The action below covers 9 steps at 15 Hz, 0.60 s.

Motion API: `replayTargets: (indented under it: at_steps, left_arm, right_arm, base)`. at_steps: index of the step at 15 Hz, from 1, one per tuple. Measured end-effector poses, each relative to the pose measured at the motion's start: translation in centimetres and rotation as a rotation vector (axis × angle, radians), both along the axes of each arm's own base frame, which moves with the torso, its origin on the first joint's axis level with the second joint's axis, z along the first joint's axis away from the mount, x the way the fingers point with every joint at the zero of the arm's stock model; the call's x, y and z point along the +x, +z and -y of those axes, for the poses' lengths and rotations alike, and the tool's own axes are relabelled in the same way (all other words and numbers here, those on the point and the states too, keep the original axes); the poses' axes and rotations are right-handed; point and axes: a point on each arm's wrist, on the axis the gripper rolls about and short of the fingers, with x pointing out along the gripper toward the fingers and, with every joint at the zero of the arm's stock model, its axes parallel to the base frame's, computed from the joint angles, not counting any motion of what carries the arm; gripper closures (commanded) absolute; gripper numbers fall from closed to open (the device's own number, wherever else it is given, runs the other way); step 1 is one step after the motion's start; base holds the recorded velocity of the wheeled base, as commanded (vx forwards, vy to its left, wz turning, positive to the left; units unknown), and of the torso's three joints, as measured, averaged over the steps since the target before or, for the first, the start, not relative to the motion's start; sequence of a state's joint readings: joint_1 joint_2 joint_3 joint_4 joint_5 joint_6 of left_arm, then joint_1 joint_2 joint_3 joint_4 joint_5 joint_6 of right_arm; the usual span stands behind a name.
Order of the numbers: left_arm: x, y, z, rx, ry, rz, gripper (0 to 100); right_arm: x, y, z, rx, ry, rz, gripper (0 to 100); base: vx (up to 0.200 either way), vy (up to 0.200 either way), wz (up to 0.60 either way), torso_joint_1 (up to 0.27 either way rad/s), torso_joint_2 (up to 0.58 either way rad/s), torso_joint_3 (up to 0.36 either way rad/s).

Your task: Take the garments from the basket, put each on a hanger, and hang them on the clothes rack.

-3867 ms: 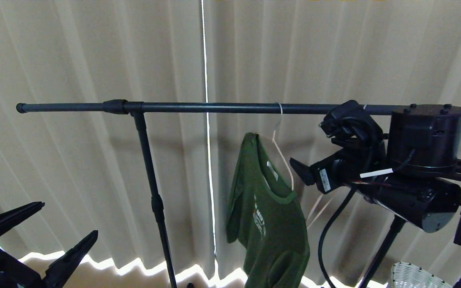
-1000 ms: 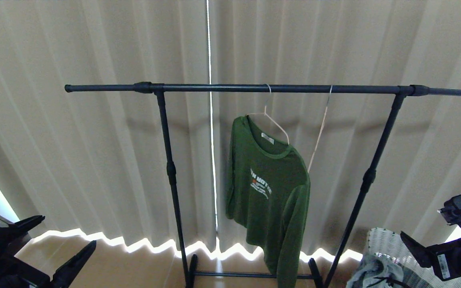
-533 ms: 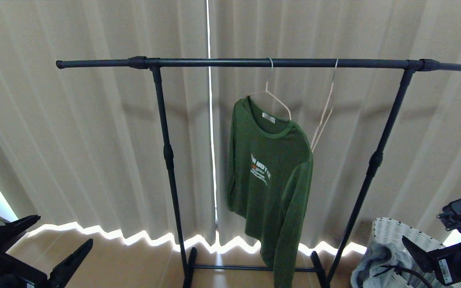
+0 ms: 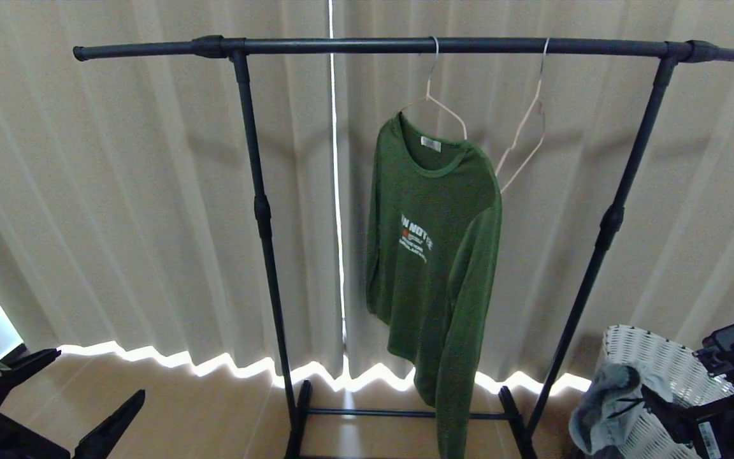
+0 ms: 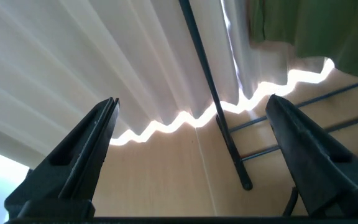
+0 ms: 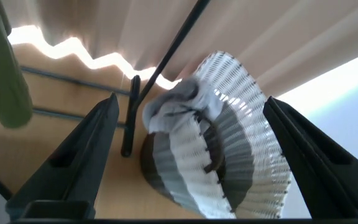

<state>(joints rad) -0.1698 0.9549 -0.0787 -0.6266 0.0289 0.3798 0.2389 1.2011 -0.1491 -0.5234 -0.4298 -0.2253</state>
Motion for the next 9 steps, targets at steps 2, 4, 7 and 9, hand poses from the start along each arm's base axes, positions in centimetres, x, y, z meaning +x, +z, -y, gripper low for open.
replayTargets:
  at_steps: [2, 4, 7, 9]
  left_arm:
    - [-0.10, 0.02, -0.01, 0.001, -0.001, 0.005, 0]
    - [-0.15, 0.03, -0.02, 0.001, -0.001, 0.007, 0]
    - [-0.21, -0.07, -0.01, 0.001, -0.004, 0.005, 0]
    - [-0.29, -0.20, -0.02, 0.004, -0.005, 0.001, 0]
  right_arm:
    - [-0.02, -0.06, 0.00, -0.001, 0.000, -0.005, 0]
    - [-0.01, -0.08, 0.01, -0.006, 0.002, -0.006, 0]
    - [0.28, 0.37, -0.07, -0.021, 0.025, 0.008, 0]
    - [0.35, 0.43, -0.18, 0.001, 0.061, 0.007, 0]
  base:
    - [0.000, 0.000, 0.00, -0.185, 0.45, 0.276]
    - [0.000, 0.000, 0.00, -0.183, 0.46, 0.263]
    - [0.000, 0.000, 0.00, -0.051, 0.17, 0.079]
    - [0.000, 0.000, 0.00, 0.000, 0.00, 0.000]
